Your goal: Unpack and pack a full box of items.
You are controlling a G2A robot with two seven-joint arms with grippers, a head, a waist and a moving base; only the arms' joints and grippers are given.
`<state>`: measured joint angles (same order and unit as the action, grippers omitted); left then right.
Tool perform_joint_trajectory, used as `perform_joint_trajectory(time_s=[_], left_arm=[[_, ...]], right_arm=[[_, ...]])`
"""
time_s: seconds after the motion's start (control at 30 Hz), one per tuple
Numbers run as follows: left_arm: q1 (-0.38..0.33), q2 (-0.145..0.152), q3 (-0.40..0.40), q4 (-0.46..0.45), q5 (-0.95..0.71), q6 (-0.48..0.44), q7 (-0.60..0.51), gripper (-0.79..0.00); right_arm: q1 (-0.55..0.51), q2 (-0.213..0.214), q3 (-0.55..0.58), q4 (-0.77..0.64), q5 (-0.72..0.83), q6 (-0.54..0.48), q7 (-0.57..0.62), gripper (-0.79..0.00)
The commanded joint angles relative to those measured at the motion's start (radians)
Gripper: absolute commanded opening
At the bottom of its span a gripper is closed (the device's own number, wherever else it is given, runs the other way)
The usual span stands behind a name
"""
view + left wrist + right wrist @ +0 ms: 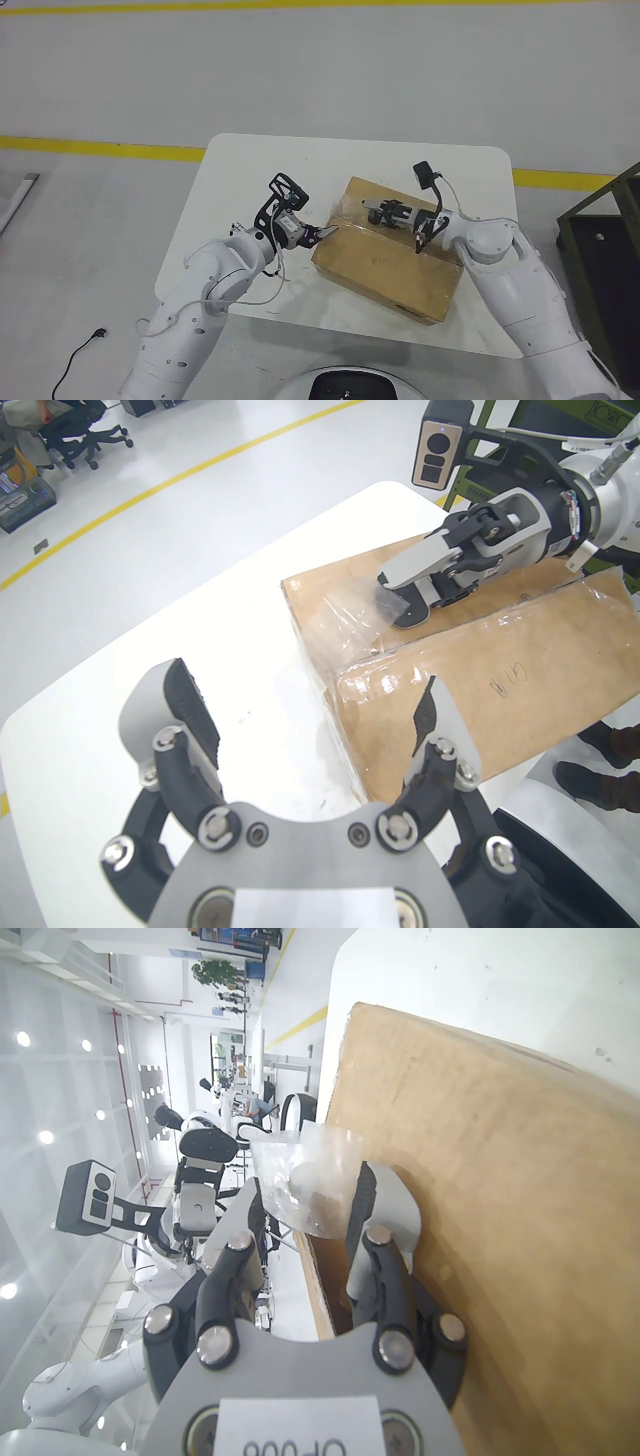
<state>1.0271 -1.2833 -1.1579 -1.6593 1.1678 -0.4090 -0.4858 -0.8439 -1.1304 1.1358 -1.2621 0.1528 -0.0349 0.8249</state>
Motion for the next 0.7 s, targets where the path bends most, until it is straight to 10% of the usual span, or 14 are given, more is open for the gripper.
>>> perform_joint_trajectory(time_s=[0.0,0.13,0.67], left_arm=[[0.000,0.000,0.000,0.000,0.000,0.000,0.000,0.000],[0.000,0.000,0.000,0.000,0.000,0.000,0.000,0.000],[0.027,0.000,0.002,0.016,-0.025,0.016,0.009,0.000]], right_arm=[[0.022,-0.008,-0.021,0.033,0.006,-0.005,-0.014,-0.489],[0.048,-0.020,-0.045,0.061,0.016,-0.020,-0.032,-0.785],[0.014,-0.010,0.009,-0.145,0.020,-0.041,-0.038,-0.785]])
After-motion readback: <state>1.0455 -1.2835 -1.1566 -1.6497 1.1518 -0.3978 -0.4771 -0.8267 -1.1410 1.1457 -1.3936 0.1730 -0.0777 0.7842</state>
